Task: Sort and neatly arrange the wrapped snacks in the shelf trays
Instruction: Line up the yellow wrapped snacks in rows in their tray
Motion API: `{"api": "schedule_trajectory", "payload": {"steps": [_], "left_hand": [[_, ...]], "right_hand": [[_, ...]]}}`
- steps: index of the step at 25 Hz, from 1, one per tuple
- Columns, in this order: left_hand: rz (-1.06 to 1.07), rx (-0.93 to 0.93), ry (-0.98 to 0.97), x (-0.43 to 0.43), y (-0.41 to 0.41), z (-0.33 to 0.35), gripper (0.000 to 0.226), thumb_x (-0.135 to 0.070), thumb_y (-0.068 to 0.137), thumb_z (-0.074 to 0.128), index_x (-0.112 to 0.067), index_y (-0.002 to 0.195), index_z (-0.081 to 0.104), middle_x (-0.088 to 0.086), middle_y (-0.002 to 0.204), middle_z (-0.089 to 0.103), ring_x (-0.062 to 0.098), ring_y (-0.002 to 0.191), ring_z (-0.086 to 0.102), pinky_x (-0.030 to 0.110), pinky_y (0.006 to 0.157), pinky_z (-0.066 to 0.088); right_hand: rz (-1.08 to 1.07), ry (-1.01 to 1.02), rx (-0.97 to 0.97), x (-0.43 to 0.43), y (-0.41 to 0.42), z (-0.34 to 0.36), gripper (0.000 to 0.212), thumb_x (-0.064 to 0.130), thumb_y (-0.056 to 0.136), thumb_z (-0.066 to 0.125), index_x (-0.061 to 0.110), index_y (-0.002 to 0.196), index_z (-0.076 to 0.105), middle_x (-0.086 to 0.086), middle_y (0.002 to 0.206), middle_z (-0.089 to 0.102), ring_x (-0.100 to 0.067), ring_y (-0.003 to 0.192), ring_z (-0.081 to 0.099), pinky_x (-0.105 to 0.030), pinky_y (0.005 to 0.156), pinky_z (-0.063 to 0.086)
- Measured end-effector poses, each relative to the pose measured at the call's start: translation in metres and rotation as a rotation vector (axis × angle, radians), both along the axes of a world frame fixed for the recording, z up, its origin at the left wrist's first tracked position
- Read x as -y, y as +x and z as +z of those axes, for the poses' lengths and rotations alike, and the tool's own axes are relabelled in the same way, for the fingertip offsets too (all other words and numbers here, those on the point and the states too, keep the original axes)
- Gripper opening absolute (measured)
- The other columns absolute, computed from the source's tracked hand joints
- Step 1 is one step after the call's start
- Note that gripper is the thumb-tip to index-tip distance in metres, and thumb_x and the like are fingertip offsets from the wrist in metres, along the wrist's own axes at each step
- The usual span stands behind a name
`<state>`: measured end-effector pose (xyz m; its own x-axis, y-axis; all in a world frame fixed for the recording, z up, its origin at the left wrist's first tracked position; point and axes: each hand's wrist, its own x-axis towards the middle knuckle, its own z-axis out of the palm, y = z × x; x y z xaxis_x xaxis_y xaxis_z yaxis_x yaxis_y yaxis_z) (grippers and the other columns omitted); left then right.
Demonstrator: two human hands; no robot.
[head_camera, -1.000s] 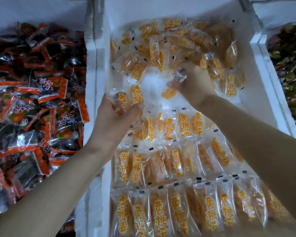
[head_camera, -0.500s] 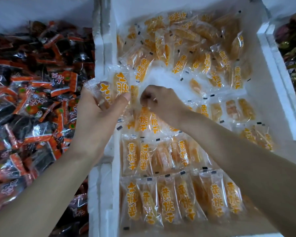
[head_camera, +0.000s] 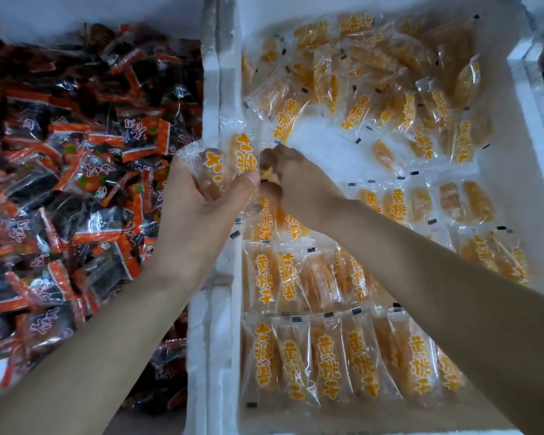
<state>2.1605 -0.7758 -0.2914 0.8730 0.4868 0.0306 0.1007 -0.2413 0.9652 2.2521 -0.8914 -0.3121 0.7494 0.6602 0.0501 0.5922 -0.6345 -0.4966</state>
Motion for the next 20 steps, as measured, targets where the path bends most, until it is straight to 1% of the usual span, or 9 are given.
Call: {"api": "schedule_trajectory", "payload": {"steps": [3,5,7,9,10,12,14,17,20], "left_hand": [[0.002,0.01,0.036,0.002,-0.013,0.001,0.042,-0.04,0.077,0.069,-0.009,0.098,0.05,-0.009,0.073,0.048,0.001,0.063,0.05,0.004,0.055,0.041],[0.005,0.005,0.028,0.004,-0.017,0.006,0.037,-0.033,0.081,0.072,-0.007,0.094,0.049,-0.004,0.073,0.046,0.003,0.064,0.047,0.006,0.055,0.041],[0.015,-0.001,0.0,0.006,-0.018,0.01,0.029,-0.028,0.082,0.072,-0.013,0.087,0.048,-0.006,0.07,0.042,-0.003,0.058,0.043,0.006,0.054,0.038],[0.024,0.017,-0.024,0.01,-0.02,0.014,0.025,-0.021,0.083,0.069,-0.022,0.082,0.044,-0.016,0.063,0.04,-0.006,0.052,0.044,0.005,0.053,0.037],[0.031,0.016,-0.03,0.012,-0.021,0.016,0.027,-0.018,0.084,0.068,-0.024,0.079,0.042,-0.019,0.059,0.039,-0.007,0.051,0.045,0.005,0.053,0.037],[0.034,0.016,-0.035,0.01,-0.021,0.018,0.03,-0.019,0.085,0.068,-0.024,0.076,0.04,-0.018,0.058,0.037,-0.005,0.05,0.043,0.008,0.055,0.038],[0.051,0.002,-0.024,0.006,-0.02,0.019,0.033,-0.023,0.084,0.069,-0.022,0.074,0.038,-0.012,0.063,0.033,-0.002,0.049,0.039,0.01,0.056,0.038],[0.06,0.016,-0.028,0.001,-0.019,0.021,0.037,-0.022,0.084,0.069,-0.024,0.071,0.034,-0.015,0.054,0.037,-0.002,0.045,0.038,0.007,0.051,0.035],[0.036,0.028,-0.057,-0.002,-0.023,0.023,0.036,-0.018,0.085,0.068,-0.024,0.072,0.035,-0.021,0.049,0.044,-0.006,0.044,0.044,0.005,0.049,0.036]], "right_hand": [[-0.152,-0.025,-0.031,0.025,0.001,0.006,0.049,0.036,0.088,0.061,0.019,0.131,0.045,-0.003,0.127,0.048,-0.021,0.122,0.039,-0.028,0.093,0.033],[-0.059,-0.217,-0.054,0.044,-0.006,0.01,0.066,0.044,0.081,0.066,0.022,0.137,0.039,-0.001,0.131,0.046,-0.018,0.124,0.034,-0.027,0.092,0.032],[0.062,-0.311,0.032,0.051,-0.01,0.006,0.067,0.038,0.079,0.07,0.021,0.137,0.04,0.0,0.131,0.047,-0.018,0.124,0.035,-0.025,0.094,0.03],[0.092,-0.26,0.072,0.046,-0.009,0.002,0.059,0.029,0.082,0.069,0.019,0.134,0.044,-0.001,0.128,0.051,-0.019,0.121,0.039,-0.024,0.094,0.03],[0.053,-0.165,0.037,0.041,-0.006,0.002,0.054,0.025,0.084,0.067,0.019,0.132,0.046,-0.001,0.126,0.052,-0.018,0.12,0.041,-0.023,0.093,0.03],[-0.095,0.063,-0.053,0.029,0.002,0.002,0.043,0.021,0.088,0.062,0.015,0.129,0.05,-0.003,0.122,0.054,-0.019,0.116,0.046,-0.021,0.091,0.032],[-0.239,0.13,-0.134,0.015,0.018,-0.003,0.038,0.023,0.092,0.056,0.013,0.128,0.049,-0.006,0.119,0.057,-0.021,0.112,0.05,-0.024,0.089,0.037],[-0.345,-0.04,-0.27,-0.013,0.037,-0.013,0.055,0.042,0.088,0.059,0.011,0.13,0.041,-0.012,0.118,0.058,-0.029,0.112,0.052,-0.036,0.09,0.045],[-0.384,-0.055,-0.371,-0.033,0.045,-0.013,0.082,0.043,0.074,0.076,0.003,0.134,0.036,-0.013,0.121,0.057,-0.03,0.115,0.051,-0.039,0.095,0.043]]}}
